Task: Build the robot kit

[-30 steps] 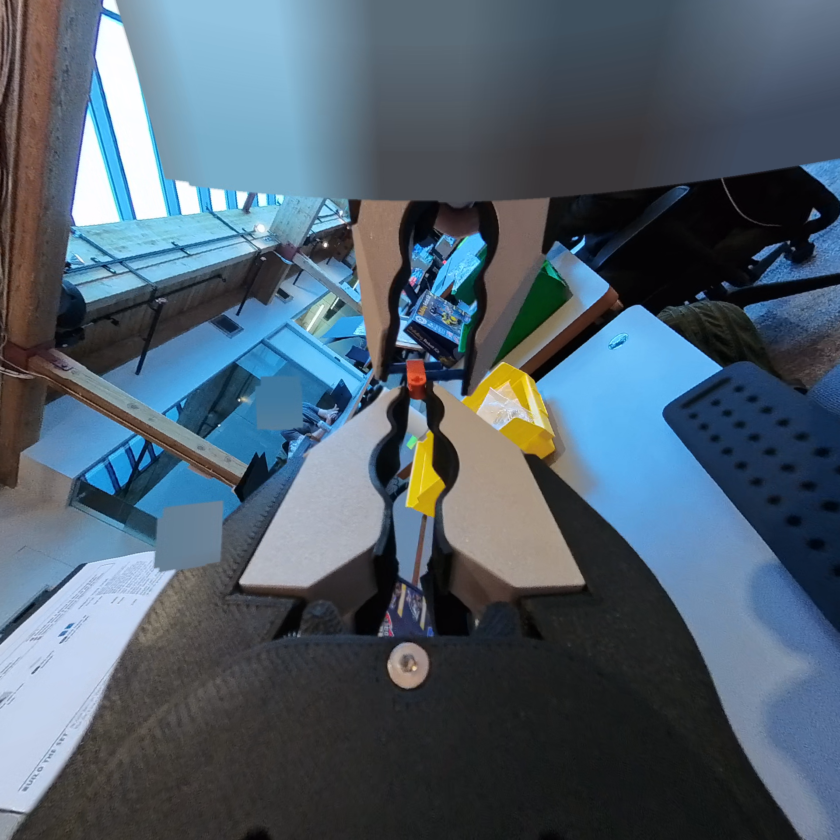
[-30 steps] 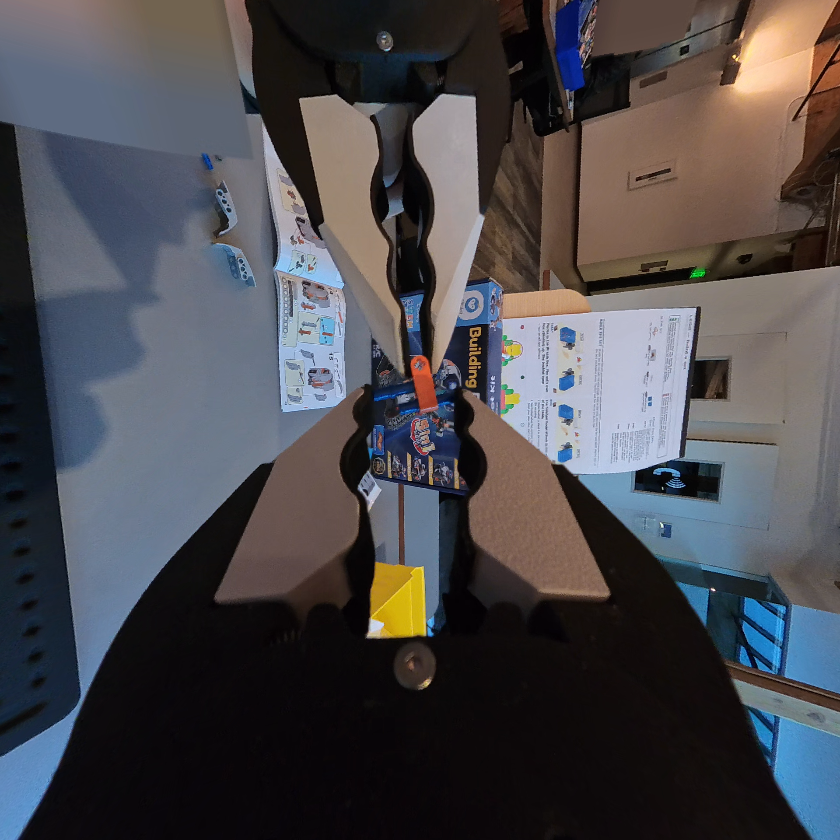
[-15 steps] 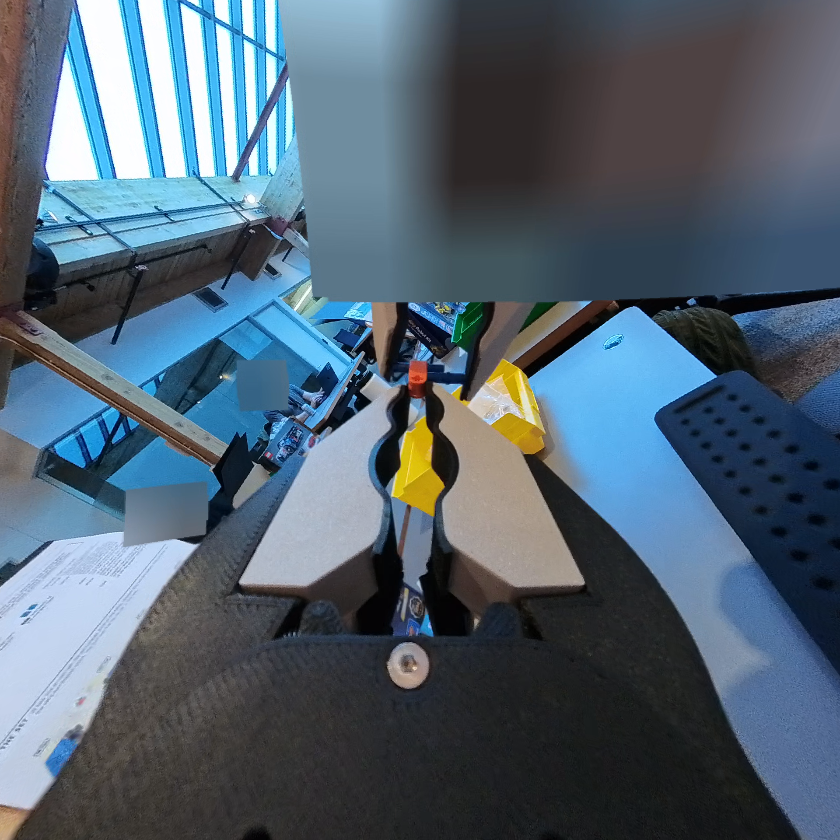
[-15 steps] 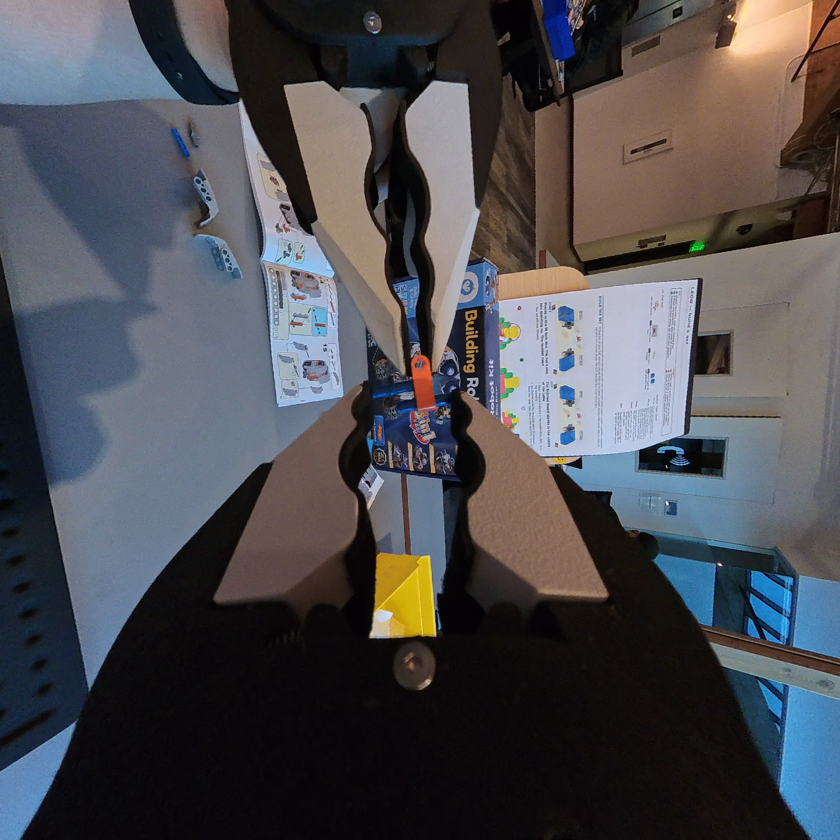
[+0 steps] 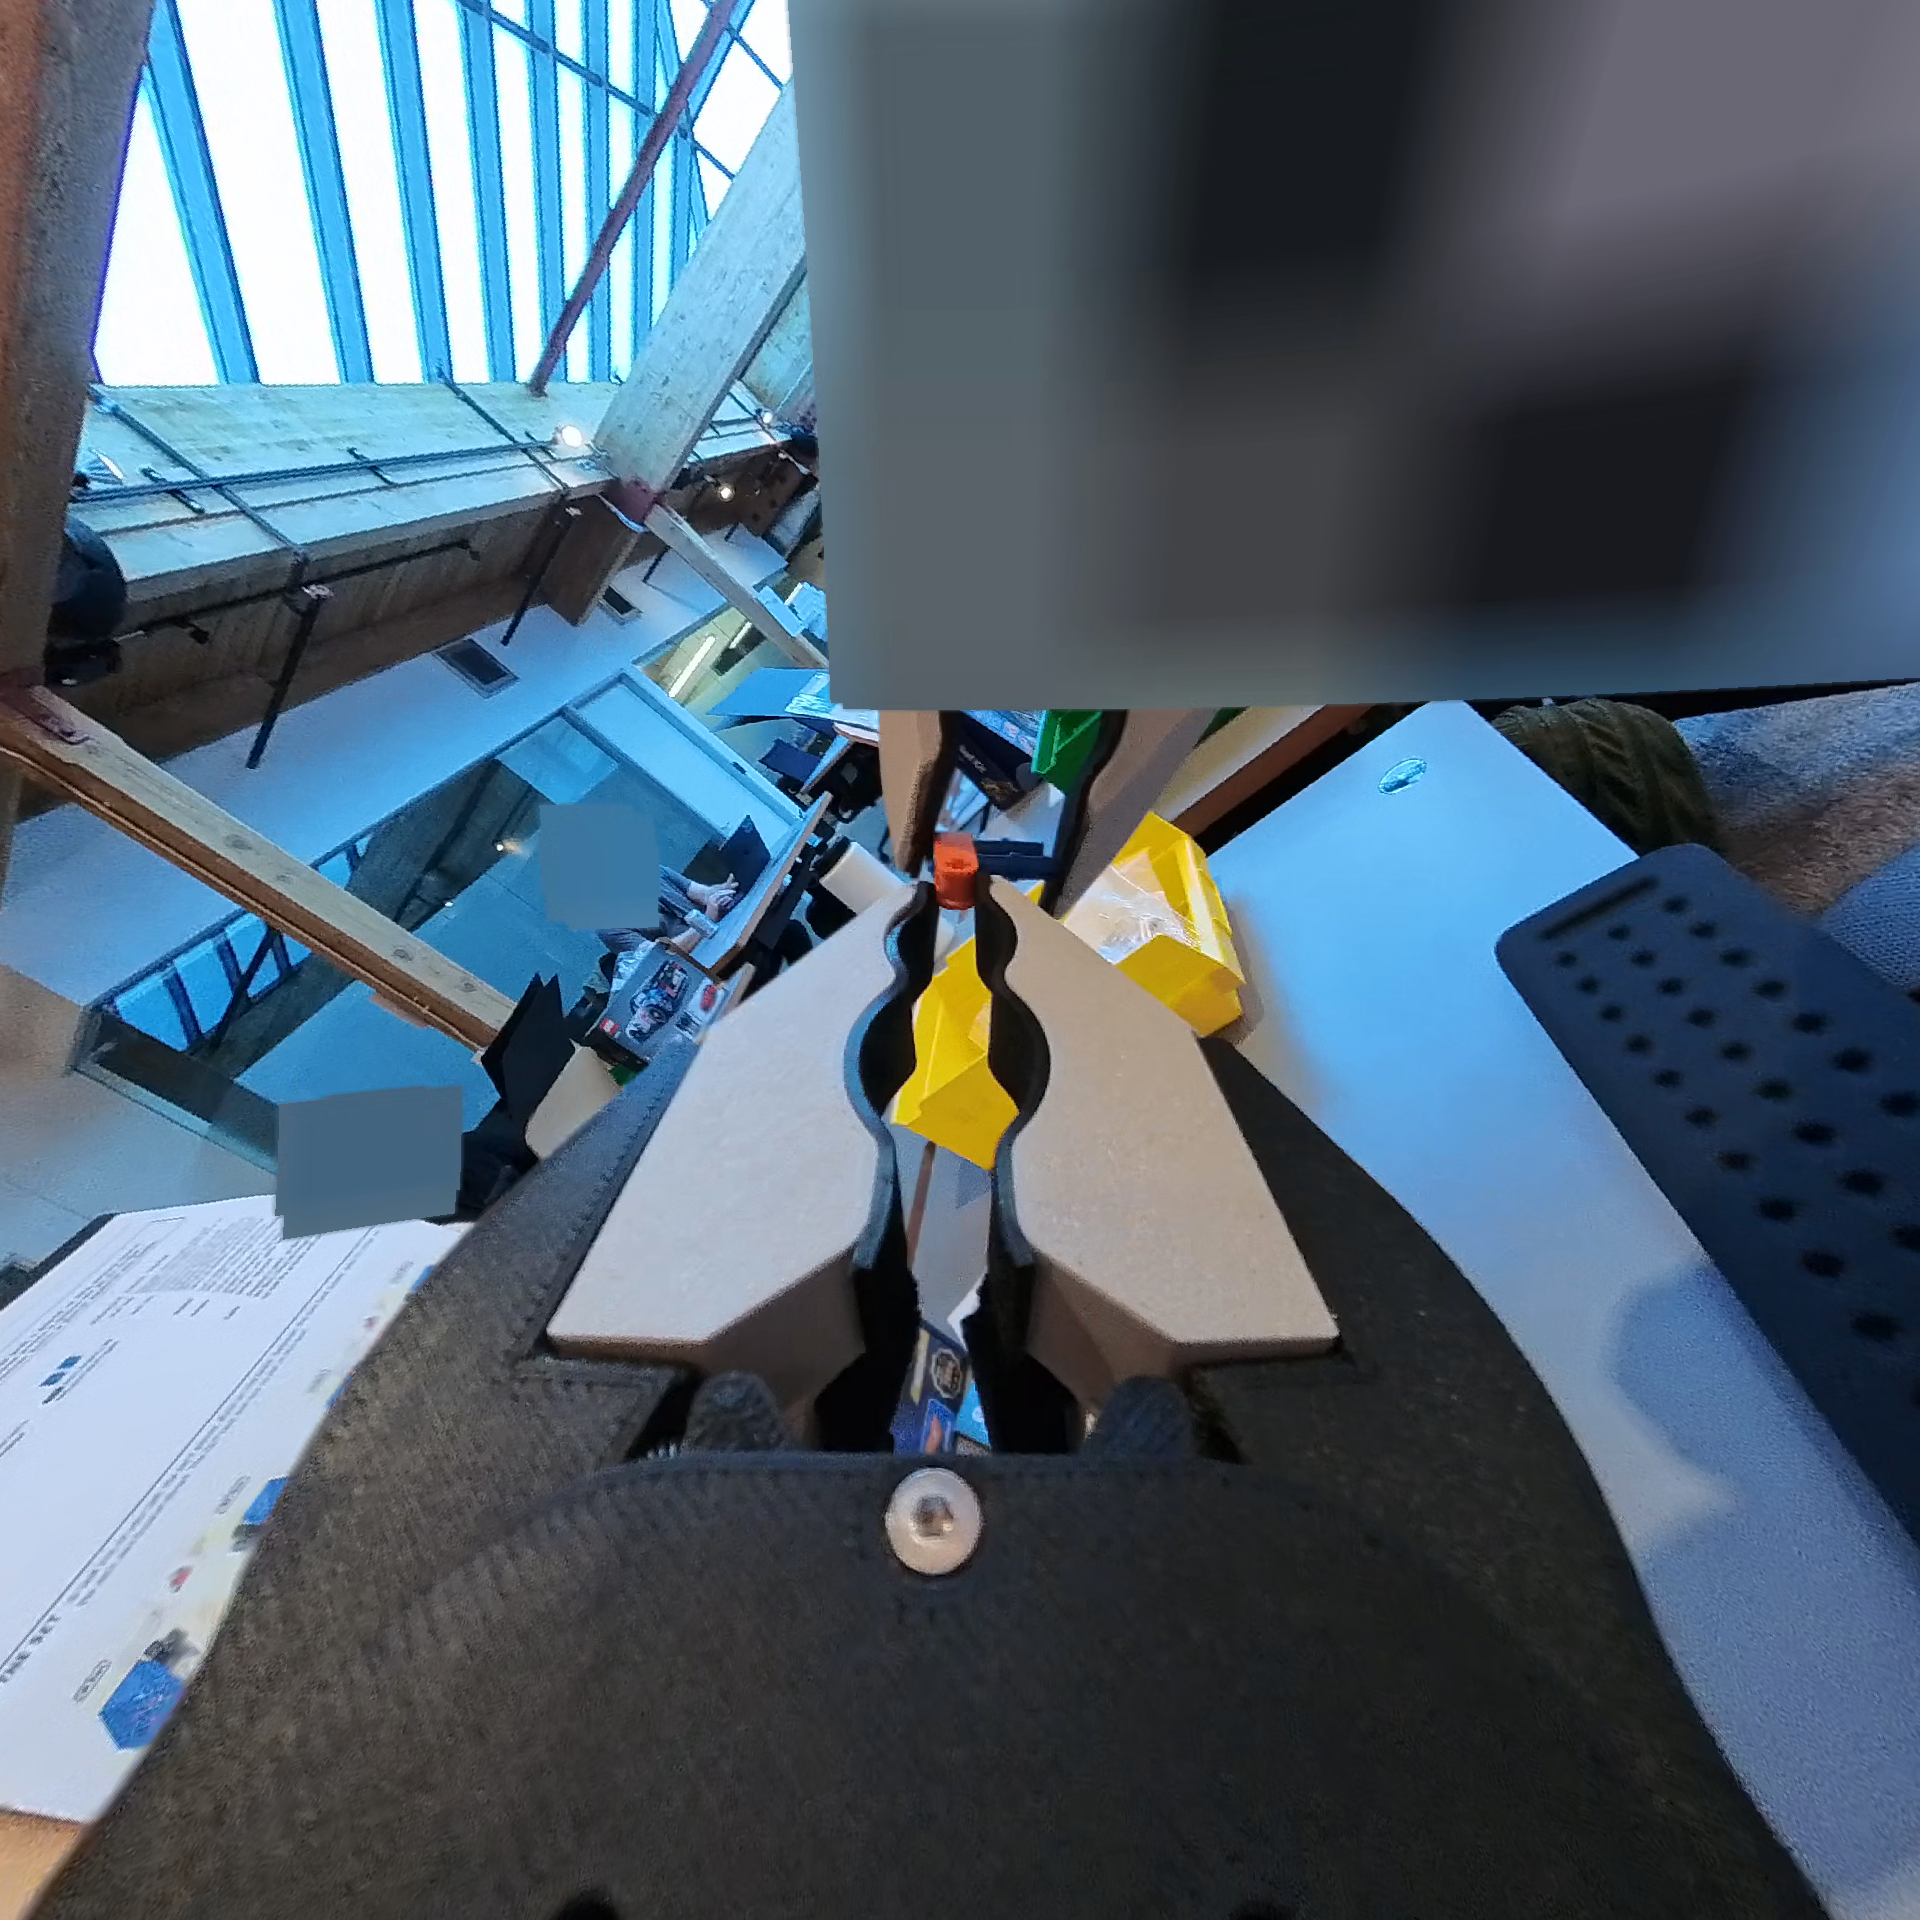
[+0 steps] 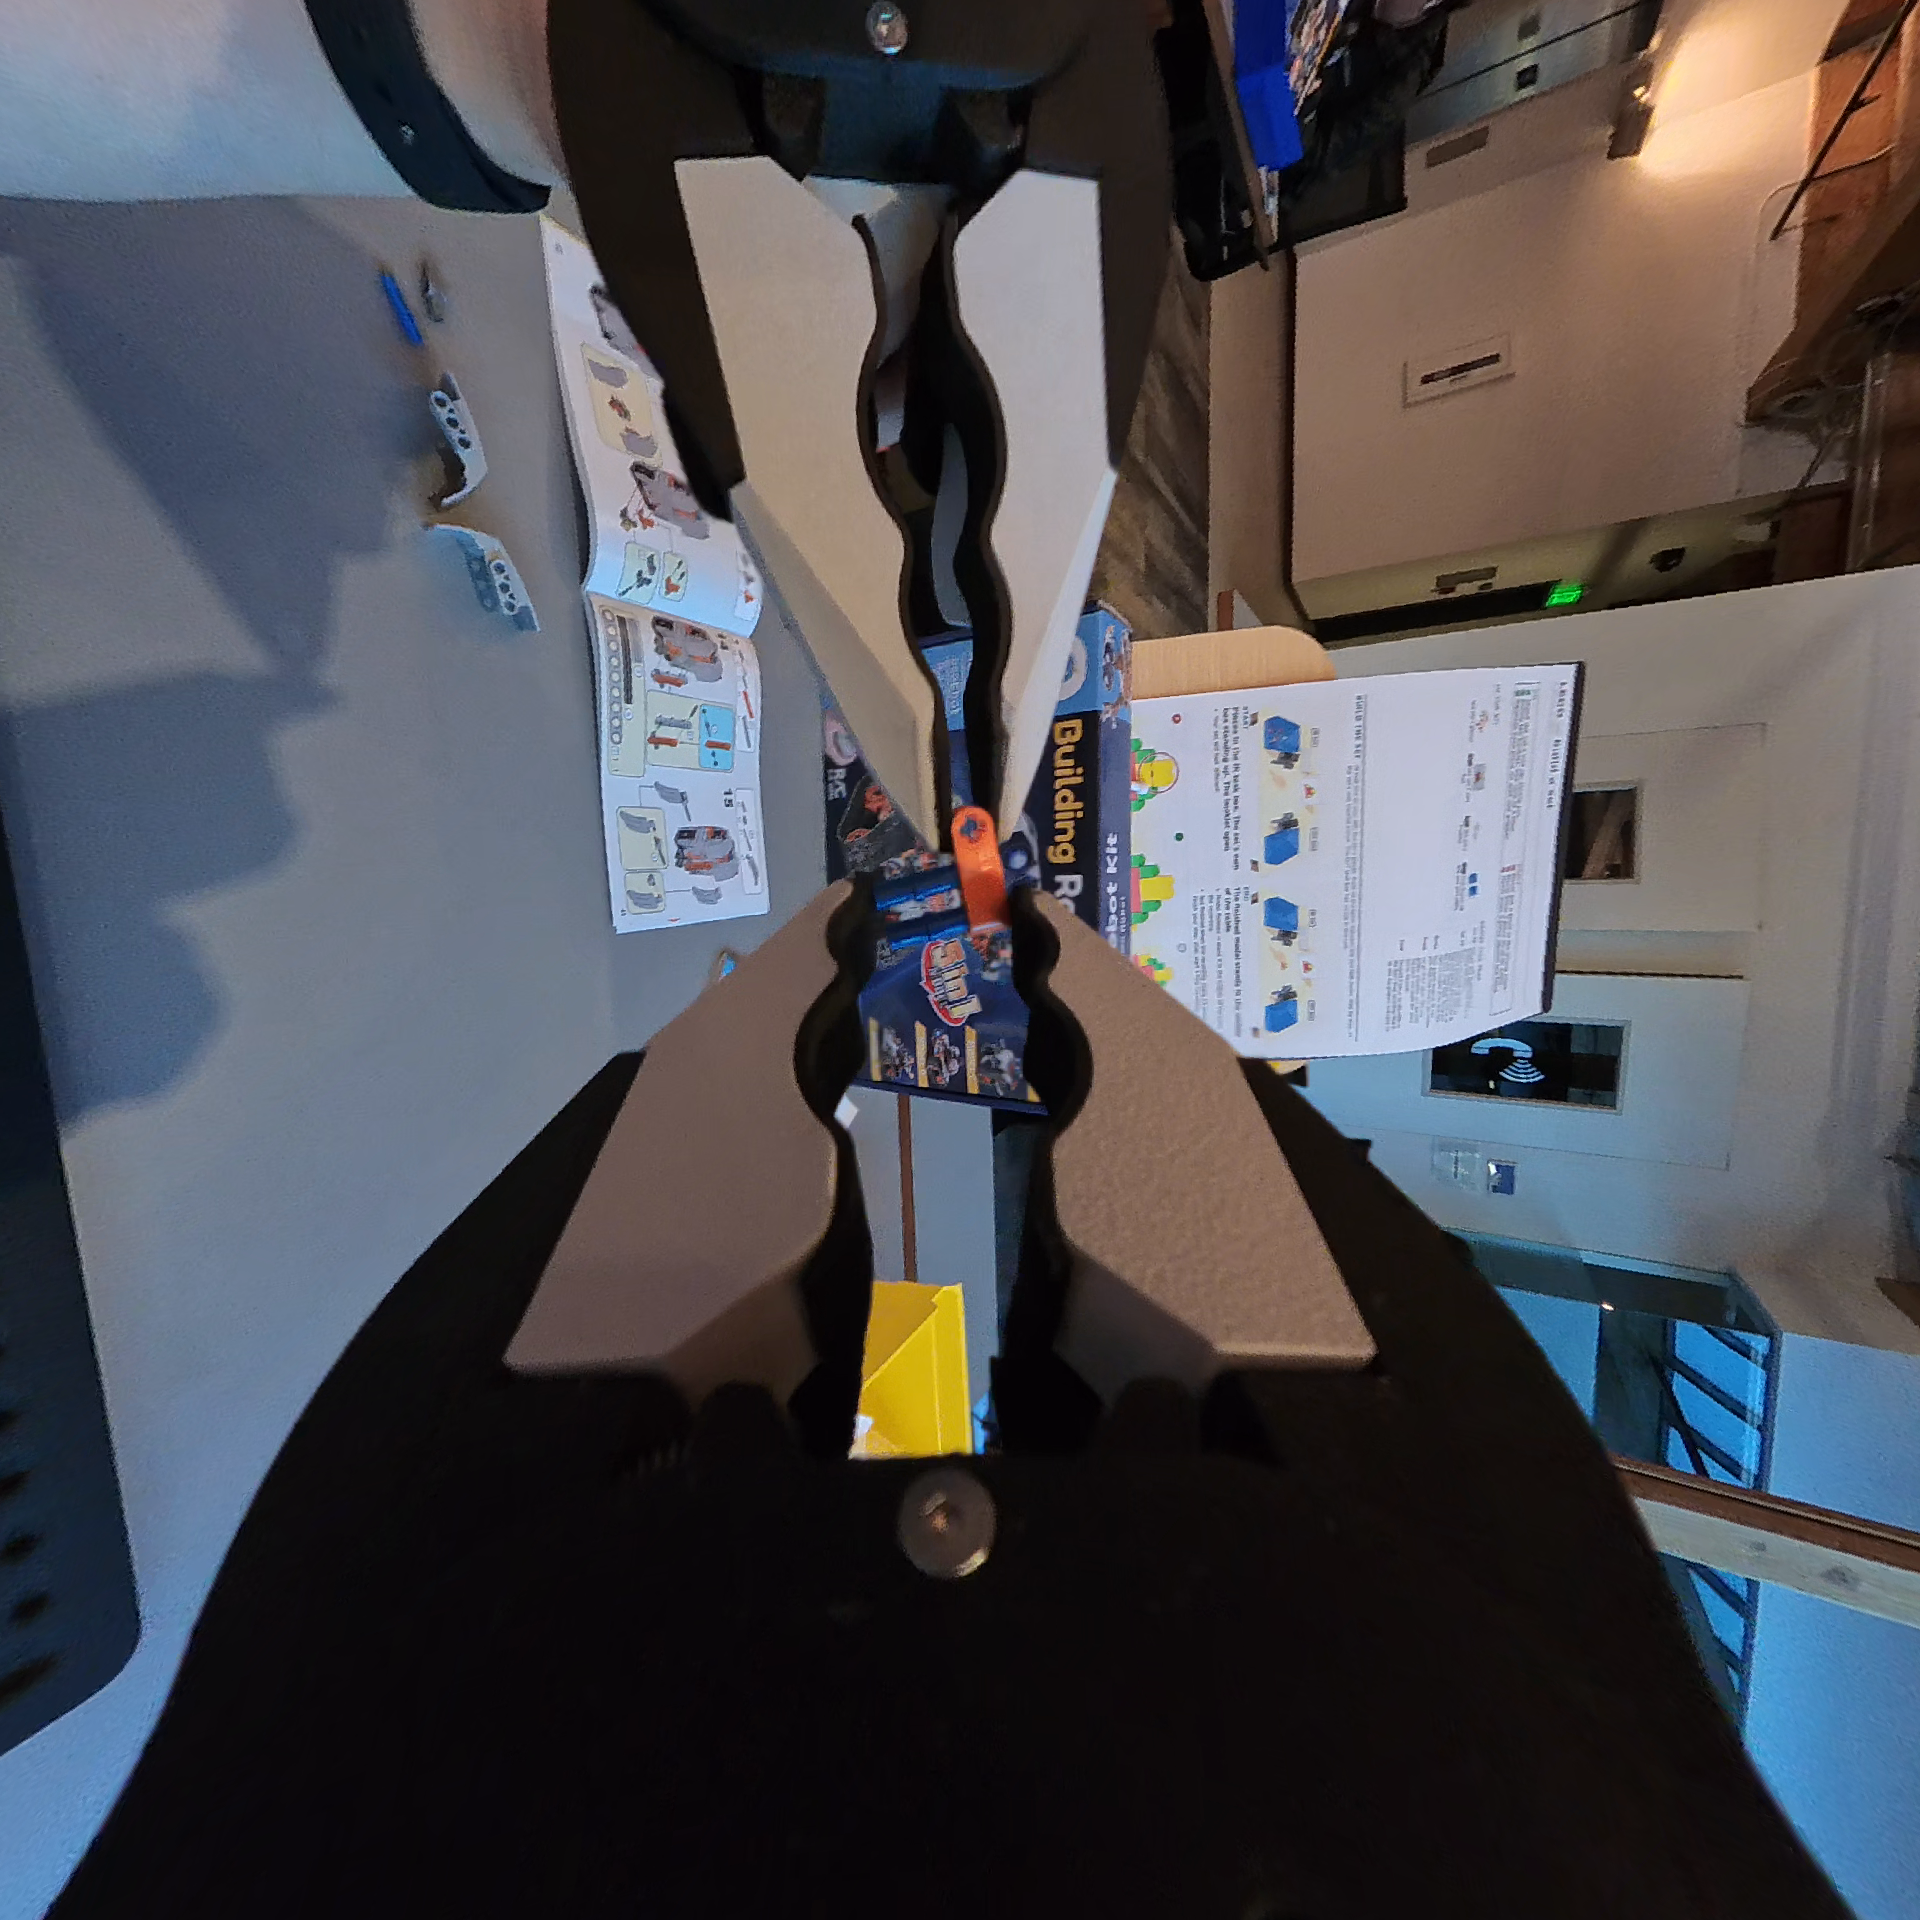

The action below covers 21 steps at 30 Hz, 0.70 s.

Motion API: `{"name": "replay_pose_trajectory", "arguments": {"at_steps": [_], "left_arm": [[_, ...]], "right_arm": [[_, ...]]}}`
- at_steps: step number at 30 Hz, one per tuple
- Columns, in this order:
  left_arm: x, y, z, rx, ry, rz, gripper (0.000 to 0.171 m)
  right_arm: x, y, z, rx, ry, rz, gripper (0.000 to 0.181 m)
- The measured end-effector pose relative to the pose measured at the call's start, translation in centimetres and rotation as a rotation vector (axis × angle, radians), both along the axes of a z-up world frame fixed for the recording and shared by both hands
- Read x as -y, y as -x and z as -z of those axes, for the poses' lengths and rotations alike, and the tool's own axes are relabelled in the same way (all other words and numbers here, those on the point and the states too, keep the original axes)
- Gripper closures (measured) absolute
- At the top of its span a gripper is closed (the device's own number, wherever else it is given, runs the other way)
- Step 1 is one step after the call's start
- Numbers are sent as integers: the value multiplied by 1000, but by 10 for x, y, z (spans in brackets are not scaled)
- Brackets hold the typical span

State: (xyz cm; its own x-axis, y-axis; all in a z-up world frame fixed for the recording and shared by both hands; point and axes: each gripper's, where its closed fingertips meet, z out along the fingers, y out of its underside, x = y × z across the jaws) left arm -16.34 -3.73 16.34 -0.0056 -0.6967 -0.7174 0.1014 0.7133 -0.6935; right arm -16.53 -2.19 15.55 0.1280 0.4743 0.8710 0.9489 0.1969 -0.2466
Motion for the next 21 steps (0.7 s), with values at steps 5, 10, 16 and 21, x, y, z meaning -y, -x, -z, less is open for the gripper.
{"name": "replay_pose_trajectory", "arguments": {"at_steps": [5,10,16,21], "left_arm": [[-1,4,-2,3,12,12,166],[1,9,-4,18,-15,27,166],[0,12,-4,17,-3,32,166],[6,19,-11,37,104,156,166]], "right_arm": [[0,3,-2,13,-36,-11,156],[1,6,-3,28,-68,-32,156],[6,5,-2,10,-69,-56,147],[23,9,-14,-198,-27,-167,147]]}}
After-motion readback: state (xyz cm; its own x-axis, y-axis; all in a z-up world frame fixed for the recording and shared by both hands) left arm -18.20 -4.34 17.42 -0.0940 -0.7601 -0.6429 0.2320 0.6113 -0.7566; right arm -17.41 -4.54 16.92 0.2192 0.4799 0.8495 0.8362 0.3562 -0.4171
